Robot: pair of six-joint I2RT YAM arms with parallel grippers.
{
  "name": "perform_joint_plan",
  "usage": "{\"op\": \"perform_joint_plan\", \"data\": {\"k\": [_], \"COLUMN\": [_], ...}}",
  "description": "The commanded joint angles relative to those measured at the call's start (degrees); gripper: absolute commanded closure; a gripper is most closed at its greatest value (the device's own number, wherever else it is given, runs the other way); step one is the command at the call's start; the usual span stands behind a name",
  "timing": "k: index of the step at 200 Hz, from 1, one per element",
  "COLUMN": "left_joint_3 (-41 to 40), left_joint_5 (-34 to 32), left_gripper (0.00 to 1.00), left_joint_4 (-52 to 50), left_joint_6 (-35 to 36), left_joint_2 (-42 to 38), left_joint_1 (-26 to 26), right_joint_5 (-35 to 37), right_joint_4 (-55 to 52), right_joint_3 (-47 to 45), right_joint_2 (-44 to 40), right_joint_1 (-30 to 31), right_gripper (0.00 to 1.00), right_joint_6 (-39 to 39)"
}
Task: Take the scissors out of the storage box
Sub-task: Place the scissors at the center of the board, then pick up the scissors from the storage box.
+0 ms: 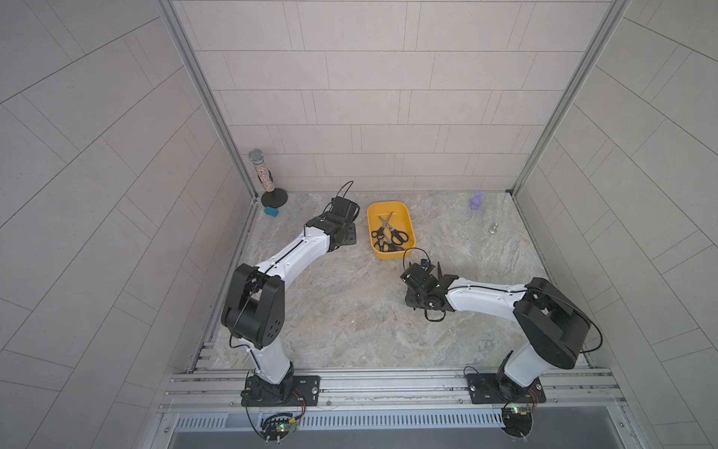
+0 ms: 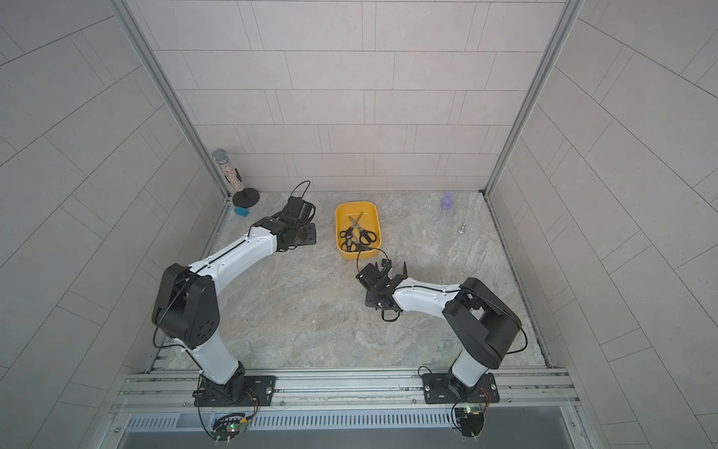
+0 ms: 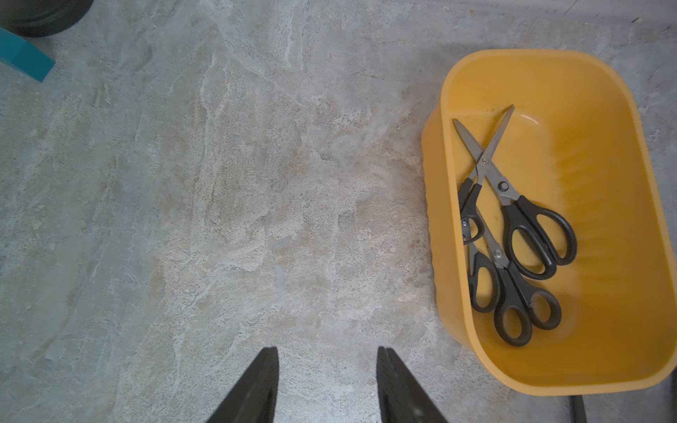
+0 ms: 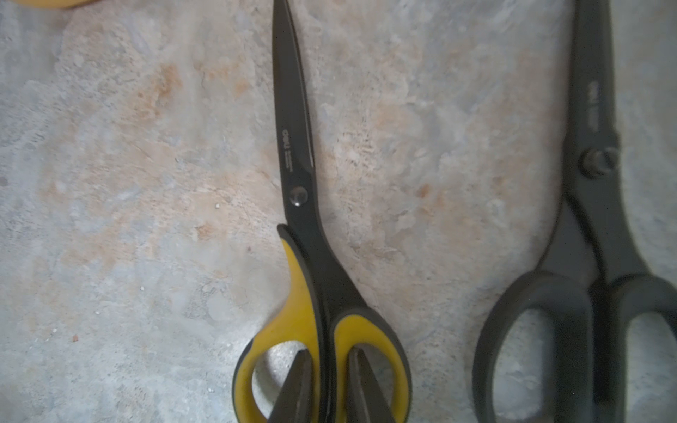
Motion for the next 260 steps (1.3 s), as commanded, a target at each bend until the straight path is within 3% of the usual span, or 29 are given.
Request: {"op": "perform_joint_plan", "data": {"k": [1, 80, 178, 227, 260], "left_joint_3": [1.39, 1.82, 4.82, 11.7, 17.3], "left_joint_5": [-0.61, -0.74, 0.86, 3.01, 5.24], "left_gripper": [0.5, 0.5, 0.51, 0.51, 0.51], "left_joint_4": [0.21, 0.03, -0.18, -1.57, -1.35], "left_joint_6": [0.04, -0.07, -0.1, 1.17, 0.57], "left_joint_2": [-0.75, -1.04, 1.92, 8.6, 14.5], "left_joint_1": [-0.08, -0.07, -0.4, -1.5, -1.72], "right_joint_5": [0.84, 1.96, 7.83, 10.49, 3.44], "right_joint_4": [-1.4, -2.64, -10.61, -11.92, -13.26], "right_joint_3": [0.26, 0.33, 7.82, 21.76, 34.2], "right_joint_2": [0.02, -1.3, -9.19, -3.22, 4.79], "right_joint_1": [0.38, 0.3, 0.53, -0.77, -6.88], "right_gripper": [0.87, 0.65, 0.59, 0.57, 0.57], "right_joint_6": [0.26, -0.31, -6.1, -17.0, -22.93]}}
